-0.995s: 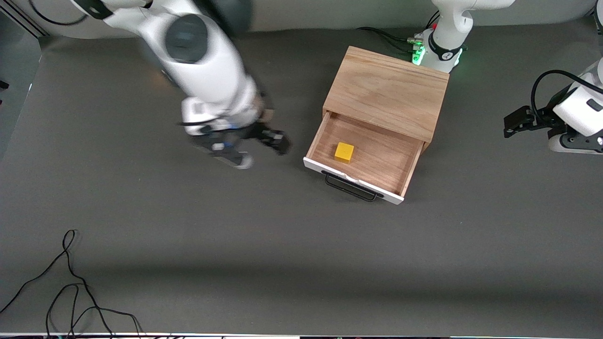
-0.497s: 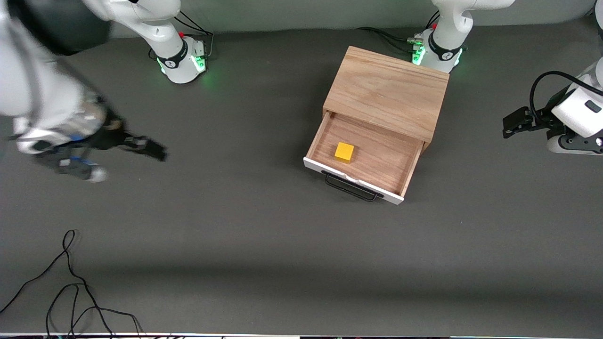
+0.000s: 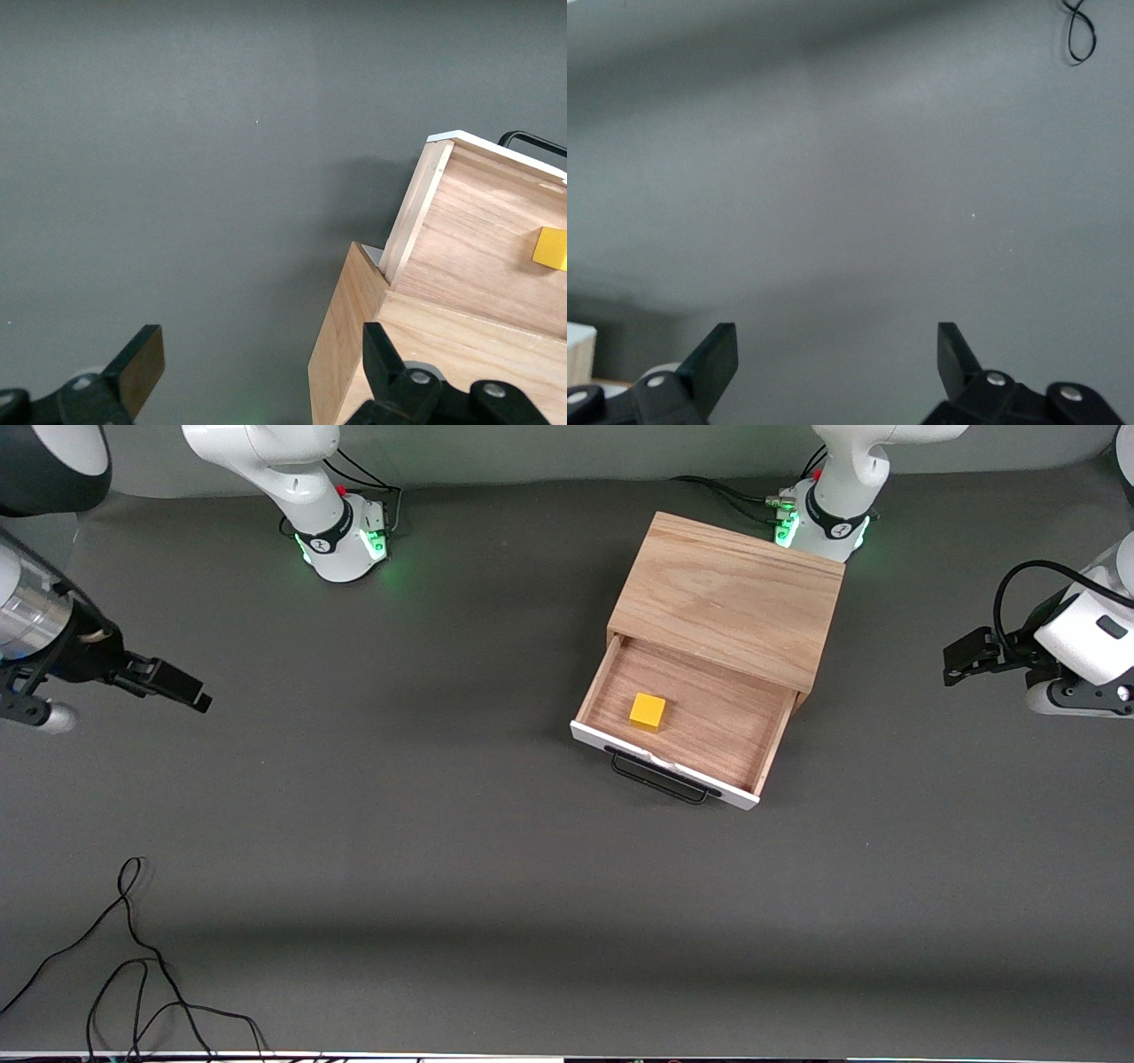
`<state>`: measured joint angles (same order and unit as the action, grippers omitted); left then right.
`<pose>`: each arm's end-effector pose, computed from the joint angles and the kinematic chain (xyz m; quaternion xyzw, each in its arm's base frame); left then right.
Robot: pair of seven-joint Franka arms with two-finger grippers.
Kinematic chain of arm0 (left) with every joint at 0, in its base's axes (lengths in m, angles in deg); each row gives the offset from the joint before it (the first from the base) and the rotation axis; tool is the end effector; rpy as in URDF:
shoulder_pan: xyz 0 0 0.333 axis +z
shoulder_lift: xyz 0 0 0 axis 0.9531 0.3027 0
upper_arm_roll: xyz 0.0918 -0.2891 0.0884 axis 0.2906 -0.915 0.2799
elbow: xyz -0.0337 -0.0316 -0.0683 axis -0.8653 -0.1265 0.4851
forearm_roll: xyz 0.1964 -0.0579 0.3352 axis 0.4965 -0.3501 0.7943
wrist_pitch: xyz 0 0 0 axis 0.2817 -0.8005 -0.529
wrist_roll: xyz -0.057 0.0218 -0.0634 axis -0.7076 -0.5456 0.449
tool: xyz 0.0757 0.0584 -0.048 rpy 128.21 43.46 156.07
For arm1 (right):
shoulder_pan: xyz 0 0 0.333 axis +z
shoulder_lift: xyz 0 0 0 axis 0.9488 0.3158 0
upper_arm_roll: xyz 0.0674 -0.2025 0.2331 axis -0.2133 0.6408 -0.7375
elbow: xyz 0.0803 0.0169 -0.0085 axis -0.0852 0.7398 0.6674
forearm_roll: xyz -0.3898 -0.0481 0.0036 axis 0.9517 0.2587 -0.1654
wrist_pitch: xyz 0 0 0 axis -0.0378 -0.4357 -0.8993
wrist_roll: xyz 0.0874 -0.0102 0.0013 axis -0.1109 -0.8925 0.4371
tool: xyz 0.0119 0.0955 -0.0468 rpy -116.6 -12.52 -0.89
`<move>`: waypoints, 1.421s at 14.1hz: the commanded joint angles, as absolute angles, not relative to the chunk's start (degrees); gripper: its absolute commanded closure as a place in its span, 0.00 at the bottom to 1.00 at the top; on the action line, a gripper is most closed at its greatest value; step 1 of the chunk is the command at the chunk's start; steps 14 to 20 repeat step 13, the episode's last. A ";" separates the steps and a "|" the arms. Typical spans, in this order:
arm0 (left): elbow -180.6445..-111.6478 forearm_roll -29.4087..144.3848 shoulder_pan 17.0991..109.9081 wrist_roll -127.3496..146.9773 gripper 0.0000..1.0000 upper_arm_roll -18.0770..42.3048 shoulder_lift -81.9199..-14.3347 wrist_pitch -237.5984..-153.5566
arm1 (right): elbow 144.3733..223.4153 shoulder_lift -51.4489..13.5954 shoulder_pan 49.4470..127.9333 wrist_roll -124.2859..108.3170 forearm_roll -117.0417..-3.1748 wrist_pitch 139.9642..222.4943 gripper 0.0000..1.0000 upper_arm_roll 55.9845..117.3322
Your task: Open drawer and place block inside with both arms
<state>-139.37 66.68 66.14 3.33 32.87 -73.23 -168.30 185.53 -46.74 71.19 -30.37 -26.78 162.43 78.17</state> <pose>0.5533 -0.0357 0.5962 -0.9990 0.0327 0.0318 0.0030 0.5374 0.0318 0.5891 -0.9909 0.1315 0.0015 0.0294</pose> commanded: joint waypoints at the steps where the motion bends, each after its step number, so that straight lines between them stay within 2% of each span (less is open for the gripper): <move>1: -138.89 66.92 65.00 4.86 0.00 33.43 -72.96 -168.33 | 188.85 -49.60 71.77 -26.12 -27.57 163.00 0.00 78.84; 5: -138.89 66.92 65.08 4.60 0.00 33.34 -72.96 -167.46 | 187.45 -47.85 71.68 -18.74 -23.01 162.55 0.00 78.84; 10: -138.89 66.92 65.00 4.68 0.00 33.43 -72.96 -167.18 | 184.54 -46.79 71.68 -19.08 -23.09 158.60 0.00 78.84; 20: -138.89 66.92 65.08 4.68 0.00 33.34 -72.96 -167.18 | 184.10 -46.08 71.68 -19.69 -23.26 158.60 0.00 78.84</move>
